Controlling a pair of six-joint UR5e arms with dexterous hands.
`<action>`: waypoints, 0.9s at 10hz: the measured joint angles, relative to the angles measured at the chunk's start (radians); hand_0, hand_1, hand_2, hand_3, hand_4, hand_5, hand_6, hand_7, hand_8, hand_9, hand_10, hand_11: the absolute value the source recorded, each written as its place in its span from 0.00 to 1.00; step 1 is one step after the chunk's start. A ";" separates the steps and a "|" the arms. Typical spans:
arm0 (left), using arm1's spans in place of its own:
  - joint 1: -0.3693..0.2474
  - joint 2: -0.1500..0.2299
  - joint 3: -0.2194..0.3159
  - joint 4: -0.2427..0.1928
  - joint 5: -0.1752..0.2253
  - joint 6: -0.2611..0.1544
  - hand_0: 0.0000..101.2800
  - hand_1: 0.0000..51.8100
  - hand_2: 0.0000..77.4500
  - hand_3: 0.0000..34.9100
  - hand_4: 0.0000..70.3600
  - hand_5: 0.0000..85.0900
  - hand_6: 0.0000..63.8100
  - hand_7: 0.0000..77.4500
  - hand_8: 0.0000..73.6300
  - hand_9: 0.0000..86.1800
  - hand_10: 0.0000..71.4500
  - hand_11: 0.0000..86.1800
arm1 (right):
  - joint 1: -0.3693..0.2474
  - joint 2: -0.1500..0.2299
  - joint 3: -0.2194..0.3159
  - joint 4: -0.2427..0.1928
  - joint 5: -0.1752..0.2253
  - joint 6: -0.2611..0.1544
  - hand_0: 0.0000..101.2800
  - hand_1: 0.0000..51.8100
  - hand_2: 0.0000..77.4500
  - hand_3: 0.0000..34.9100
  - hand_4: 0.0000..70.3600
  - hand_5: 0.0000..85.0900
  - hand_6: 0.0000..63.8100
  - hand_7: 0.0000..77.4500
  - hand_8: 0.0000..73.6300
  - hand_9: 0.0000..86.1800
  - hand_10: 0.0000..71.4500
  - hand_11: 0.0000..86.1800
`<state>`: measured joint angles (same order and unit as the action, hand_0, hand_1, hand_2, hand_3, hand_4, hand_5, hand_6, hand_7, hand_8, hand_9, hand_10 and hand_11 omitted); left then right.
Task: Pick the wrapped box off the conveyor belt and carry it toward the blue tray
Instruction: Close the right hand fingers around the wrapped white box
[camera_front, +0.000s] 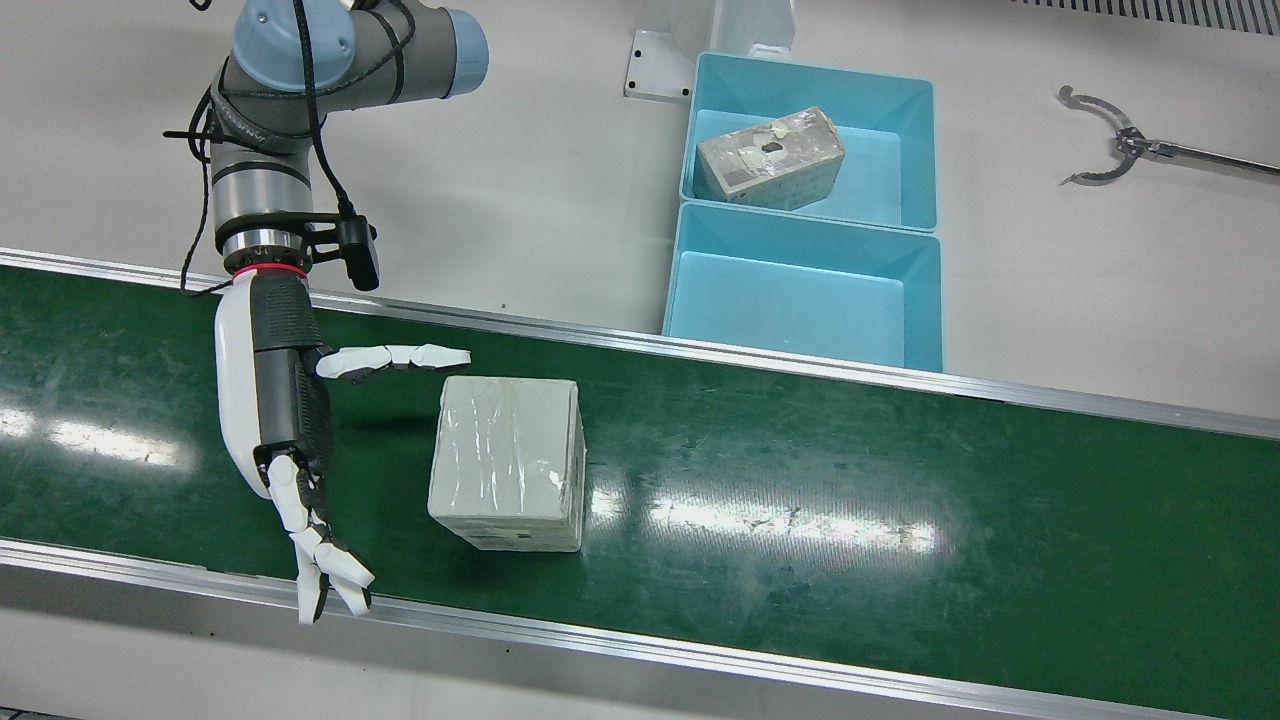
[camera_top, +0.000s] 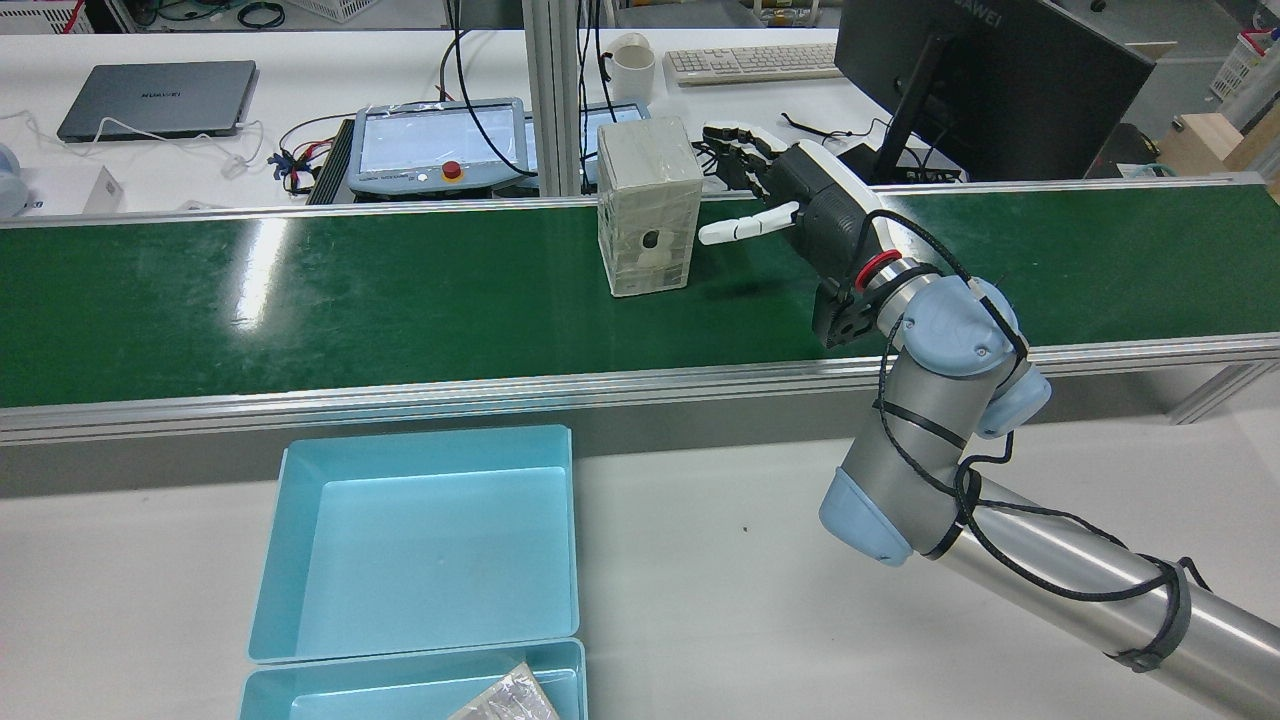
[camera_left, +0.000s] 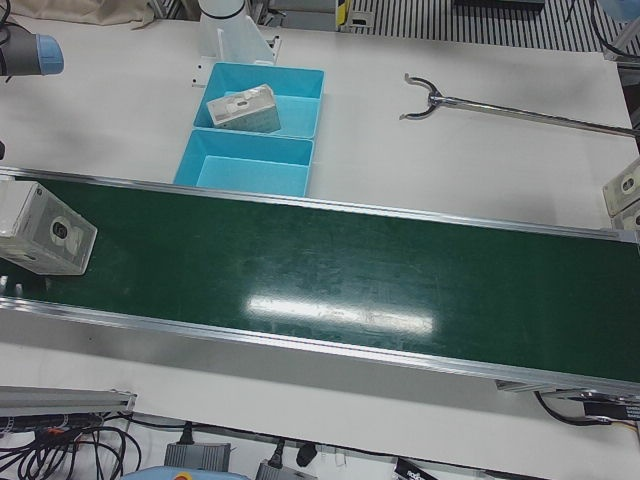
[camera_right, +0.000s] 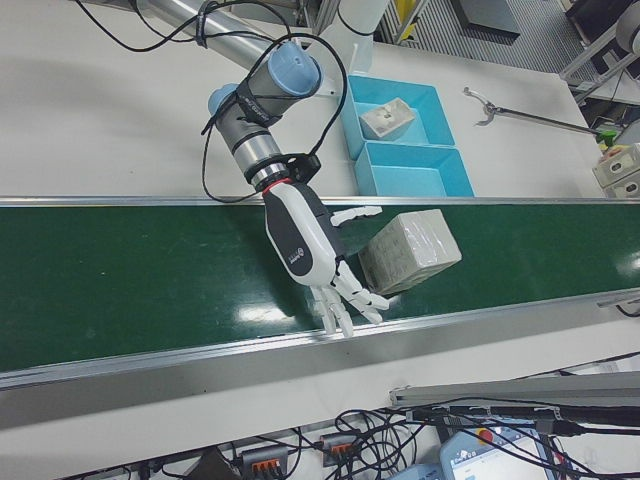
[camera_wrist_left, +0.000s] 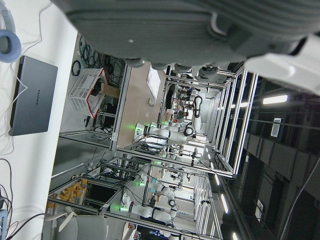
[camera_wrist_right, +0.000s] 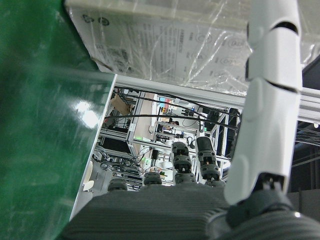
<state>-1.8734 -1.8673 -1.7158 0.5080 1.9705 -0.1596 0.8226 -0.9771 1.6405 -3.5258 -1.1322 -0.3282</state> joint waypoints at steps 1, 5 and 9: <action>0.000 0.000 0.000 0.000 0.000 0.000 0.00 0.00 0.01 0.00 0.00 0.01 0.00 0.01 0.01 0.00 0.01 0.01 | -0.002 0.000 0.000 0.000 0.002 0.000 0.46 0.24 0.15 0.34 0.05 0.26 0.07 0.05 0.01 0.02 0.00 0.01; 0.000 0.000 0.000 0.000 0.000 0.000 0.00 0.00 0.01 0.00 0.00 0.01 0.00 0.00 0.01 0.00 0.01 0.01 | -0.007 0.000 -0.001 0.001 0.005 -0.001 0.46 0.25 0.15 0.33 0.05 0.26 0.07 0.05 0.01 0.02 0.00 0.01; 0.000 0.000 0.000 0.000 0.000 0.000 0.00 0.00 0.01 0.00 0.00 0.01 0.00 0.01 0.01 0.00 0.01 0.01 | -0.006 0.001 0.005 0.001 0.005 0.005 0.46 0.25 0.18 0.24 0.07 0.29 0.08 0.06 0.01 0.02 0.00 0.01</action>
<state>-1.8733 -1.8673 -1.7158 0.5080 1.9705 -0.1596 0.8171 -0.9761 1.6450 -3.5251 -1.1270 -0.3235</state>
